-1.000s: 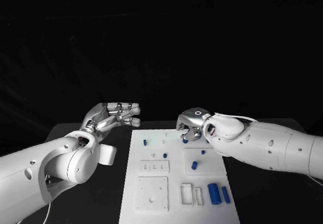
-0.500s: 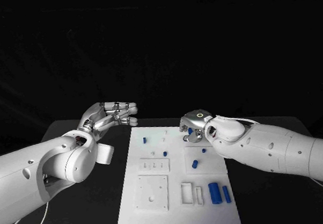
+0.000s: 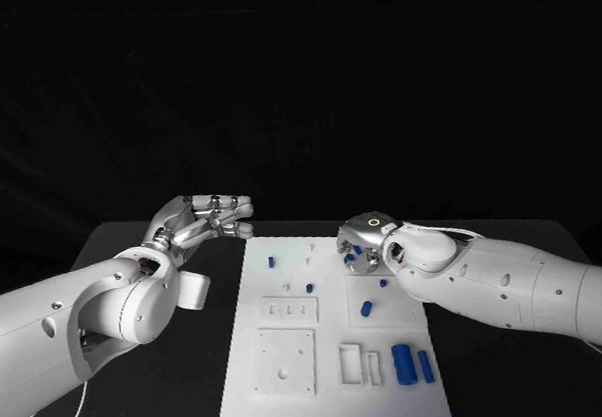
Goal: Assemble the parts on the task board
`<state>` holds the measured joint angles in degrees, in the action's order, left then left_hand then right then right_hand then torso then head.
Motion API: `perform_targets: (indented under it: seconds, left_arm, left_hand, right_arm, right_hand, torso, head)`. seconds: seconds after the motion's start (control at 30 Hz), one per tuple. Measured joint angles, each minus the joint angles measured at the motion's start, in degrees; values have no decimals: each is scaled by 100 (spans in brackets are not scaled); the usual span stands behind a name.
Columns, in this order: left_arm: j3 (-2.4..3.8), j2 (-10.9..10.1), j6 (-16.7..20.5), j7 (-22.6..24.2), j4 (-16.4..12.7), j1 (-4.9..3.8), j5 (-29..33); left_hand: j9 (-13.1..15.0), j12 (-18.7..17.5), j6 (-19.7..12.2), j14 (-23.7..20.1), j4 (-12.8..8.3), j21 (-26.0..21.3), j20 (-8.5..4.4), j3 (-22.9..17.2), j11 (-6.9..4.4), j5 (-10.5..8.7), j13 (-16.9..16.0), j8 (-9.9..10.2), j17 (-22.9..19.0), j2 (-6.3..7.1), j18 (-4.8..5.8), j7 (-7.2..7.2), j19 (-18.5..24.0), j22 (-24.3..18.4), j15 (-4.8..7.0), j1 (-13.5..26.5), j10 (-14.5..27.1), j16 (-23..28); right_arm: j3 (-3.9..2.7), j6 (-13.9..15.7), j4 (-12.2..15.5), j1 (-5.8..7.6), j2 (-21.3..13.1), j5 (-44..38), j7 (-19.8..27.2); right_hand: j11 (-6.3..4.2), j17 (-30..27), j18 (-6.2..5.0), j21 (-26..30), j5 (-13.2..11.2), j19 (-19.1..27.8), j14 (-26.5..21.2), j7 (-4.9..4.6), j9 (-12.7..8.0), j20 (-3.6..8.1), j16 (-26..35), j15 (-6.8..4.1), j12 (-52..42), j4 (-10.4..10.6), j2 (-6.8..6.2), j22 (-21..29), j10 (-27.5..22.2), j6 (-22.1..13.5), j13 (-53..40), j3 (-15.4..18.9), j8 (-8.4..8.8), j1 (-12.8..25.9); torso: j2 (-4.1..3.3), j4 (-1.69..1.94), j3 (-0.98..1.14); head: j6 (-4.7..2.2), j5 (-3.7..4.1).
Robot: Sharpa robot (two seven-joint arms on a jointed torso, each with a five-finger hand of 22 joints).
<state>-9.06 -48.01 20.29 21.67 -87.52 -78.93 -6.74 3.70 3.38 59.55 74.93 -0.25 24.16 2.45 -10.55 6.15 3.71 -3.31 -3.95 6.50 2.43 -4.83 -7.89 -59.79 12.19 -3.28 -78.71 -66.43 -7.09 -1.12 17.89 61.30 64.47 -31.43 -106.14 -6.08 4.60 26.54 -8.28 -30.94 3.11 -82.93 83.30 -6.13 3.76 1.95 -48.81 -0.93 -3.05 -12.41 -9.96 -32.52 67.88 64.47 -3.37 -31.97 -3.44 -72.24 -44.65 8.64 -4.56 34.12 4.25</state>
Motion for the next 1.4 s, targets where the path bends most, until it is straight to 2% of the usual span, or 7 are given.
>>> perform_targets:
  seconds: [0.3, 0.57, 0.73, 0.87, 1.03, 1.2, 1.4]
  left_arm:
    - [0, 3, 23, -36, 35, 0, -5]
    - [0, -3, 59, -76, 43, 0, -8]
    - [0, -4, 76, -96, 51, 0, -9]
    - [0, -4, 83, -106, 59, -1, -9]
    - [1, -4, 86, -118, 70, -1, -9]
    - [1, 0, 88, -127, 90, -1, -10]
    - [1, 26, 90, -136, 105, -1, -10]
  left_hand:
    - [0, 0, 0, 52, 15, 22, 0, 15, 0, 0, 1, 0, 12, -21, 1, 0, 0, -5, -10, 21, 0, 0]
    - [-1, 0, 0, 72, 15, 30, -21, 15, 0, 0, 1, 0, 22, -21, 6, 0, -22, -5, 10, 21, 0, 0]
    - [-1, 0, 0, 72, 15, 30, -21, 15, 0, 0, 1, 0, 22, -21, 7, 0, -22, -5, 10, 20, 0, 0]
    - [-1, 0, 0, 71, 15, 29, -21, 15, 0, 0, 1, 0, 22, -20, 8, 0, -22, -4, 10, 20, 0, 0]
    - [-1, 0, 0, 71, 31, 66, -21, -1, 0, 0, 1, 0, 27, -20, 9, 0, -22, -4, 10, 20, 0, -25]
    - [-1, 0, 0, 71, 31, 66, -21, -1, 0, 0, 2, 0, 27, -20, 11, 0, -22, -4, 10, 20, 0, -25]
    - [-1, 0, 0, 71, 31, 66, -21, -1, 0, 0, 2, 0, 27, -20, 12, 0, -22, -4, 10, 20, 0, -25]
  right_arm:
    - [-1, -33, -9, -21, -8, -1, 8]
    - [-15, -20, 4, -14, -23, -7, 8]
    - [-18, 38, 20, -13, -36, -15, 3]
    - [-11, 160, 55, -30, -55, -21, -11]
    - [-5, 358, 162, -50, -104, -21, -74]
    - [-68, 583, 262, -45, -89, -21, -209]
    - [-99, 764, 226, -13, 93, -20, -408]
  right_hand:
    - [-101, 0, 8, -146, 0, -15, -30, 10, 23, 27, -80, -30, 1, -104, 62, -297, 272, 187, 3, -278, 0, -62]
    - [-123, -1, 40, -232, 0, 53, -32, 22, 35, 92, -112, -29, 11, -157, 123, -608, 371, 269, -2, -332, 0, -45]
    - [-145, -1, 43, -301, -2, 53, -49, 41, 55, 92, -146, -52, 5, -131, 239, -767, 455, 353, -2, -425, 1, -14]
    - [-120, 24, 97, -434, -29, 115, -52, 88, 90, 154, -233, -111, -1, -177, 322, -974, 558, 520, -1, -654, 13, 1]
    - [-102, 32, 150, -477, -51, 156, -72, 96, 128, 194, -233, -130, -15, -184, 382, -1186, 576, 570, -1, -684, -5, 17]
    - [-82, 16, 171, -477, -61, 157, -56, 108, 157, 195, -233, -147, -16, -183, 386, -1317, 596, 612, -1, -685, -5, 21]
    - [-82, 5, 211, -477, -39, 178, -53, 102, 153, 215, -233, -149, -16, -200, 386, -1432, 596, 618, -1, -702, -5, 21]
  torso:
    - [-42, -5, -25]
    - [-69, 5, -40]
    - [-86, 14, -51]
    - [-96, 20, -56]
    - [-109, 28, -68]
    - [-115, 36, -79]
    - [-130, 49, -91]
  head:
    - [-16, -9]
    - [-3, 10]
    - [-3, 22]
    - [-14, 26]
    - [-26, 34]
    - [-48, 36]
    - [-71, 38]
